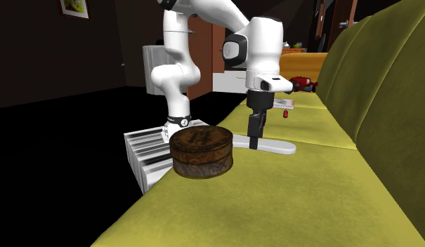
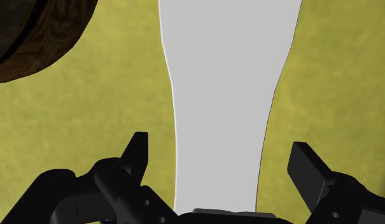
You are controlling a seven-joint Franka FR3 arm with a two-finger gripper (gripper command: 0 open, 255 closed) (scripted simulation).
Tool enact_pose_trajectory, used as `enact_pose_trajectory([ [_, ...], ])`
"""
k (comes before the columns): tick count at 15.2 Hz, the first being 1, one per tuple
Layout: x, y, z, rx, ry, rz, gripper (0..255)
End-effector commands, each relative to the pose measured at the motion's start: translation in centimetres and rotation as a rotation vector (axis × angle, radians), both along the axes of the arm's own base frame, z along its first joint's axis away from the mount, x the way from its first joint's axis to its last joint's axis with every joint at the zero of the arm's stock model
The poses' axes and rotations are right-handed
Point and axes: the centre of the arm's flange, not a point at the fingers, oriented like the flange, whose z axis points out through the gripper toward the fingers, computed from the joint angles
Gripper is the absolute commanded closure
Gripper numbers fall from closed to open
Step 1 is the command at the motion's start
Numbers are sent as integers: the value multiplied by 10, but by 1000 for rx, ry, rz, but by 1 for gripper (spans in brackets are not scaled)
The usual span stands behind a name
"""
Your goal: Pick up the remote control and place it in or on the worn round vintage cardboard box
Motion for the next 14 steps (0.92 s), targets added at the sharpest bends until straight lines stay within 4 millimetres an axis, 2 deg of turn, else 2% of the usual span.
enact_pose_trajectory([
  [1,0,0,-1,0,0,0,0],
  [4,0,0,0,0,0,0,0],
  [5,0,0,0,0,0,0,255],
  [14,0,0,-1,0,0,0,255],
])
